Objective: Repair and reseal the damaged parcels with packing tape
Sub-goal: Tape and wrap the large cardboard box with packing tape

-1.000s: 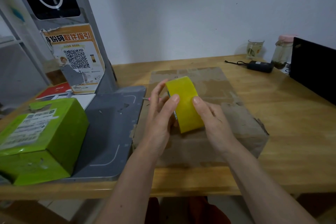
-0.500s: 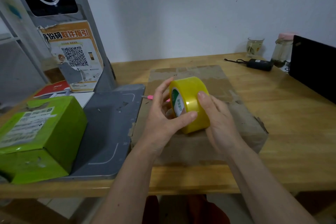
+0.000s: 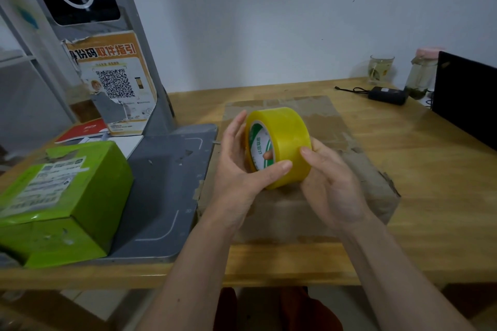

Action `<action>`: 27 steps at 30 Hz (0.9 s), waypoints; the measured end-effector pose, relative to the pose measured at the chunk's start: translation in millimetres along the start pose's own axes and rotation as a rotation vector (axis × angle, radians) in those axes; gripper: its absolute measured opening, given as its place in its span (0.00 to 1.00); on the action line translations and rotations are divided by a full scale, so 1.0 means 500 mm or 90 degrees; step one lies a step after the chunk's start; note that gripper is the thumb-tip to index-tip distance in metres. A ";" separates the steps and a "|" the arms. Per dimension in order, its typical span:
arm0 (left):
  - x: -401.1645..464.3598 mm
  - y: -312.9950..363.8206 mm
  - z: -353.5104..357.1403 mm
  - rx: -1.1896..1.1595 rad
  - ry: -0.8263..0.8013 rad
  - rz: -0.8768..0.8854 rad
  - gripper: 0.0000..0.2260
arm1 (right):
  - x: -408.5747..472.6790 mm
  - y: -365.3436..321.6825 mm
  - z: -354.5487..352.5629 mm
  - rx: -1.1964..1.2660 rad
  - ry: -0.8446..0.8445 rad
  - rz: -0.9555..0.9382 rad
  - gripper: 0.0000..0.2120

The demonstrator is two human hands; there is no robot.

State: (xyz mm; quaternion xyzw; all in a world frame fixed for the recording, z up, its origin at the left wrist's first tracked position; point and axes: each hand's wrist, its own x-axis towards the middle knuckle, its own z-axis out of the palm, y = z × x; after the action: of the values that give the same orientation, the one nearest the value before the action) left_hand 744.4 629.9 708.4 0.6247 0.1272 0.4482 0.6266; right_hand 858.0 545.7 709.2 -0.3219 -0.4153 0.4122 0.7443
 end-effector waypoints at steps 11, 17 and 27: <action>0.002 0.000 -0.003 -0.031 -0.002 -0.028 0.37 | 0.002 0.005 0.007 -0.033 0.003 -0.027 0.19; 0.002 -0.001 0.014 0.004 -0.015 -0.053 0.19 | 0.022 0.020 -0.003 -0.154 0.060 -0.072 0.15; -0.001 -0.013 0.022 0.077 -0.012 -0.003 0.19 | 0.027 0.029 -0.002 -0.215 0.107 -0.081 0.16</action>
State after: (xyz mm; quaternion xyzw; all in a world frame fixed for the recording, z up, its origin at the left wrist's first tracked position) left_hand 754.6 623.5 704.6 0.6654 0.1498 0.4324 0.5898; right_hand 858.2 564.1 701.4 -0.4488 -0.4344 0.2606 0.7362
